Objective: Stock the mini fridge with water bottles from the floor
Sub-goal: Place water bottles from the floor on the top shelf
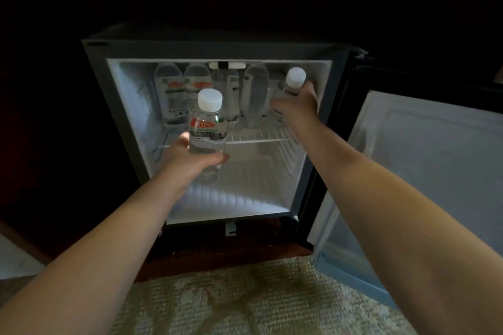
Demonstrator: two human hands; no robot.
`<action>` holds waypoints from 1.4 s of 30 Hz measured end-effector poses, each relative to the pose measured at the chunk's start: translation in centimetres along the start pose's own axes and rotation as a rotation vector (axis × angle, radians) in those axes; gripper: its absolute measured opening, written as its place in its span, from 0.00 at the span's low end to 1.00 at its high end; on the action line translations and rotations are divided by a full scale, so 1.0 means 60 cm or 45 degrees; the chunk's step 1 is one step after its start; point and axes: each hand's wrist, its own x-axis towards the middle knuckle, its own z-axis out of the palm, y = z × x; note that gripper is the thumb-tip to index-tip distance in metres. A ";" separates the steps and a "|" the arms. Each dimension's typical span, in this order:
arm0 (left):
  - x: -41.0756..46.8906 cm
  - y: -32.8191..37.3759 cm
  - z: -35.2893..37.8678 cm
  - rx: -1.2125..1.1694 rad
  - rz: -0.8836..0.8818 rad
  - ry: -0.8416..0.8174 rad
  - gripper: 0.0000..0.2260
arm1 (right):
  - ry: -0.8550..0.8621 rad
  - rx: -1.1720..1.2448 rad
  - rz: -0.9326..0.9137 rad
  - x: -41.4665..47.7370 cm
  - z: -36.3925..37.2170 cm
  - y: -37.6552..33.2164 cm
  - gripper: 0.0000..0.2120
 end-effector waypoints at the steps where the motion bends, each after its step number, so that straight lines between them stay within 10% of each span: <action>1: 0.006 -0.001 0.002 0.006 -0.011 -0.005 0.24 | -0.023 -0.042 0.020 0.013 0.003 -0.003 0.28; 20: 0.039 -0.046 0.042 0.006 -0.078 -0.028 0.24 | 0.230 -0.725 -0.425 0.050 0.048 0.030 0.34; 24: 0.038 -0.045 0.044 -0.005 -0.085 -0.044 0.23 | 0.277 -1.069 -0.374 0.046 0.057 0.021 0.37; 42: 0.046 -0.059 0.026 -0.014 -0.051 -0.026 0.19 | 0.133 -0.780 0.069 0.024 0.083 0.103 0.24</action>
